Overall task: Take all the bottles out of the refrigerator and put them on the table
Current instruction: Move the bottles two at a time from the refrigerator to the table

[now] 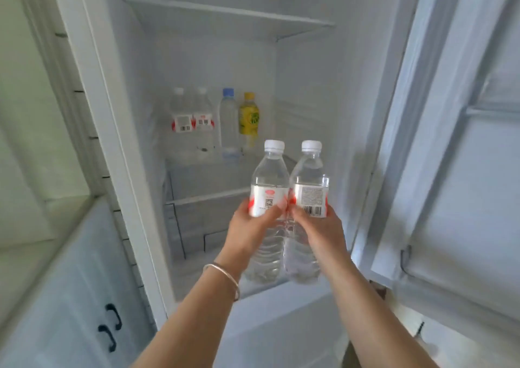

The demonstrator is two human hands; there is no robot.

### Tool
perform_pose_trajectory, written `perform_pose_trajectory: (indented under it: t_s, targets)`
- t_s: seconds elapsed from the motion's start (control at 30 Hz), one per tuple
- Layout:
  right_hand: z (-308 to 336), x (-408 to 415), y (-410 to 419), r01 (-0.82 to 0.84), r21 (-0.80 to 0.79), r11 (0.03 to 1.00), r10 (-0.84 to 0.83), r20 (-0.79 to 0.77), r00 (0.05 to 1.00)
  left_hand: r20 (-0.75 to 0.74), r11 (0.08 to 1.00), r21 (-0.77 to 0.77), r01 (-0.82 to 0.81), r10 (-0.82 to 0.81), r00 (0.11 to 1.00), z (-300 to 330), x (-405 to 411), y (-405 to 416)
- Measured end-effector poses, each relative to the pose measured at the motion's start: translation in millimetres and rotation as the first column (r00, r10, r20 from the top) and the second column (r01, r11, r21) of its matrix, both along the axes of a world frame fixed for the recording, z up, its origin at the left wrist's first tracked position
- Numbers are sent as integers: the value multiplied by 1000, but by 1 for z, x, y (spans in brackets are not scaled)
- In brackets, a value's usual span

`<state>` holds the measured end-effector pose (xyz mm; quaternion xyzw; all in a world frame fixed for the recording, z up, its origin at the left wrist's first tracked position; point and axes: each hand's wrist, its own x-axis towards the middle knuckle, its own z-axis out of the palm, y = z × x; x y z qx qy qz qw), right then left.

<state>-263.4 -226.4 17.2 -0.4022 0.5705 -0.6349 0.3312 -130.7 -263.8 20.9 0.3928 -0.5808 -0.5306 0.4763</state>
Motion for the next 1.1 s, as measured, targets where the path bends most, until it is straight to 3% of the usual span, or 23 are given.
perform_pose_trajectory:
  t_s: [0.17, 0.43, 0.73, 0.93, 1.1]
  targets:
    - [-35, -31, 106, 172, 167, 971, -166, -49, 985, -13, 988, 106, 116, -115, 993, -31, -36, 89]
    - [-64, -113, 282, 349, 144, 926, -353, 5, 936, 3, 922, 86, 377, -379, 926, -47, -135, 234]
    - [-92, -262, 485, 558, 181, 810, -568, 3, 823, 17, 857, 165, 489, -498, 867, -74, -300, 408]
    - [-108, -343, 558, 618, 255, 743, -639, -1, 769, 91, 824, 181, 537, -558, 825, -85, -389, 468]
    - [-123, -418, 574, 644, 299, 704, -669, -25, 743, 53, 790, 246, 562, -590, 806, -98, -467, 474]
